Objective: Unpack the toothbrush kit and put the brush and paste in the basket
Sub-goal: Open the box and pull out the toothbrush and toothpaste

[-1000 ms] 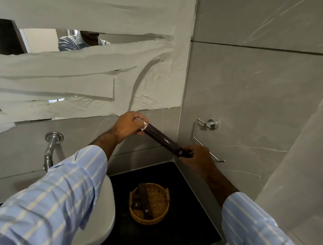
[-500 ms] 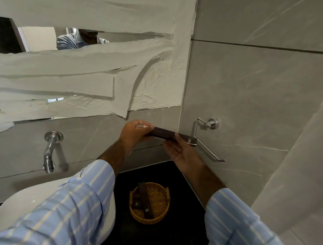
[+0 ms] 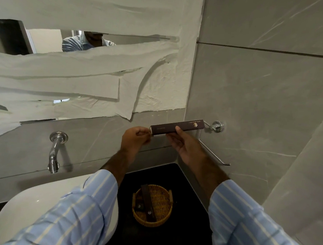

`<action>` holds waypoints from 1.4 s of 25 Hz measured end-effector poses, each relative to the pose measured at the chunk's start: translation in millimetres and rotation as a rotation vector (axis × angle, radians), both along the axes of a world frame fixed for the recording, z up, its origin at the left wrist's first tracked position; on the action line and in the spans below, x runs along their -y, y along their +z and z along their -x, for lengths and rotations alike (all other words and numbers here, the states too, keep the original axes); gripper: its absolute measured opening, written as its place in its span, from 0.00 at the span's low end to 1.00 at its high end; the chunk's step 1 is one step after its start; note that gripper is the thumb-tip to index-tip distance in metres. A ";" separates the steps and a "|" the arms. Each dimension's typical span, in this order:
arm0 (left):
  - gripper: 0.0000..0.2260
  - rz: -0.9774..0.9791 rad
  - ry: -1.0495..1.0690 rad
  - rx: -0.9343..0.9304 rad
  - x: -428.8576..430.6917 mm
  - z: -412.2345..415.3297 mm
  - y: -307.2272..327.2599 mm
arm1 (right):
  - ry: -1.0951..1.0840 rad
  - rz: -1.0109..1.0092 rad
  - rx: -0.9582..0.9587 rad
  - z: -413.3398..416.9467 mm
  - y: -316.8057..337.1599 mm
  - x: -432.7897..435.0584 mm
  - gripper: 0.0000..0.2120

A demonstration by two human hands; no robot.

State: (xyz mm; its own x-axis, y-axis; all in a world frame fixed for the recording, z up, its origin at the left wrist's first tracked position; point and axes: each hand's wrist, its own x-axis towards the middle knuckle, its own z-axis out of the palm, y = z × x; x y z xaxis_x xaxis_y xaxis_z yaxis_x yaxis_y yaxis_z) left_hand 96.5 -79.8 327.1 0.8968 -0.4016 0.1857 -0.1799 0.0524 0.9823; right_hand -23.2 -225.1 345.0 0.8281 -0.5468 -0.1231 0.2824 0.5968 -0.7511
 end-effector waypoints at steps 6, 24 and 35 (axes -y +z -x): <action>0.05 0.502 -0.094 -0.597 9.1 17.8 5.0 | -0.081 0.503 -0.120 -6.0 24.8 3.1 0.08; 0.11 0.095 -0.149 -0.205 17.7 40.2 -7.6 | -0.216 0.652 -0.299 -6.4 56.9 23.0 0.05; 0.09 -0.329 -0.212 0.184 4.8 8.1 -8.6 | -0.396 0.689 -0.255 -5.9 85.6 38.4 0.04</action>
State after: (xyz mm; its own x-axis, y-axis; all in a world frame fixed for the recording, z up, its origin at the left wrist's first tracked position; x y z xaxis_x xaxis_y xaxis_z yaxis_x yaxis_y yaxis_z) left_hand 88.4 -84.6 318.5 0.7519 -0.6381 0.1658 -0.3722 -0.2033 0.9056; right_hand -17.3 -263.5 430.6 0.5507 -0.8132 0.1882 0.1466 -0.1277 -0.9809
